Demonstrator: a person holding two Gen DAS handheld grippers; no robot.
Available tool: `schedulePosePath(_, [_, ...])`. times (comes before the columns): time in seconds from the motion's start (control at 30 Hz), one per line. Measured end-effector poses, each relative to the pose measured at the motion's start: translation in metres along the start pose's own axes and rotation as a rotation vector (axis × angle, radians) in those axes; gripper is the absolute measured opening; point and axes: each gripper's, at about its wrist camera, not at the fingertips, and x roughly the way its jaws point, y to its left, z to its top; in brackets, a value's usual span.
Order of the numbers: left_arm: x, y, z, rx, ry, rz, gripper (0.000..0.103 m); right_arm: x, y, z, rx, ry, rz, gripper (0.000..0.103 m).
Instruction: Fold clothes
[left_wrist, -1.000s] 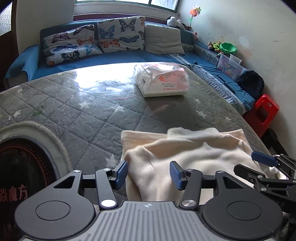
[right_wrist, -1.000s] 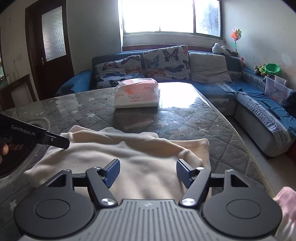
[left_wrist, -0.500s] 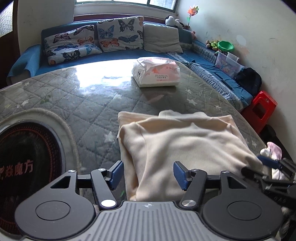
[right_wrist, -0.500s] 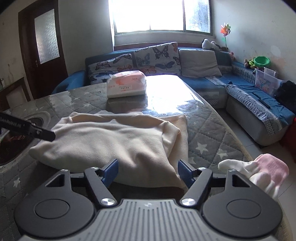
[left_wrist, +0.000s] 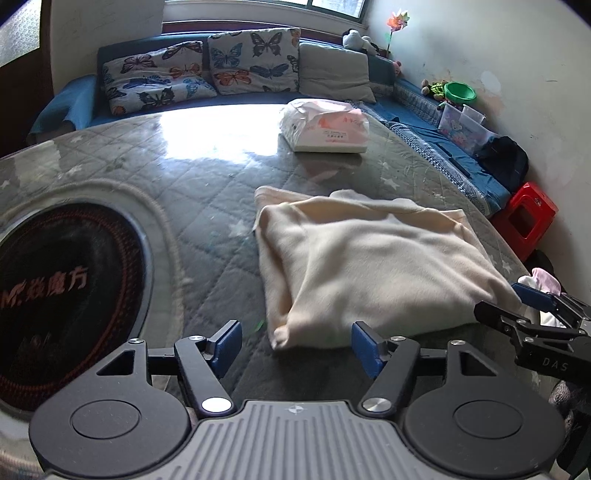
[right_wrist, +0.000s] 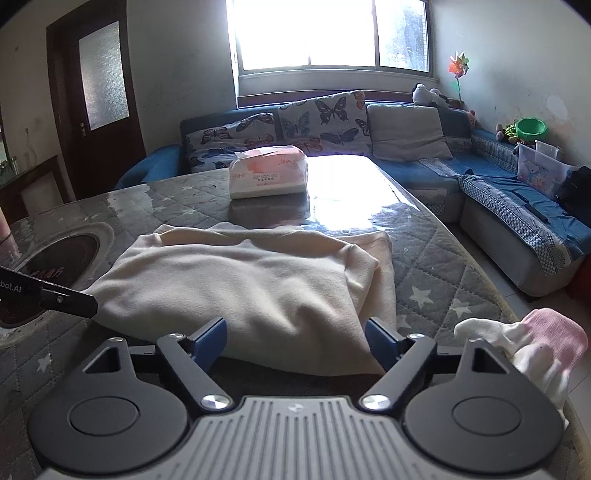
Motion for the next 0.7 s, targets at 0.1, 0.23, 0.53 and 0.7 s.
schedulePosePath(0.1, [-0.007, 0.004, -0.009, 0.007, -0.006, 0.008, 0.073, -0.005, 0.004, -0.002, -0.006, -0.005, 0.001, 0.092])
schedulePosePath(0.23, [-0.018, 0.008, -0.021, 0.019, -0.016, 0.012, 0.08, -0.014, 0.011, -0.006, -0.007, -0.019, 0.0, 0.102])
schedulePosePath(0.53, [-0.034, 0.007, -0.046, 0.043, -0.035, 0.012, 0.094, -0.027, 0.028, -0.028, -0.005, 0.02, 0.002, 0.103])
schedulePosePath(0.7, [-0.042, 0.006, -0.058, 0.048, -0.041, 0.017, 0.101, -0.035, 0.037, -0.035, 0.001, 0.028, -0.007, 0.103])
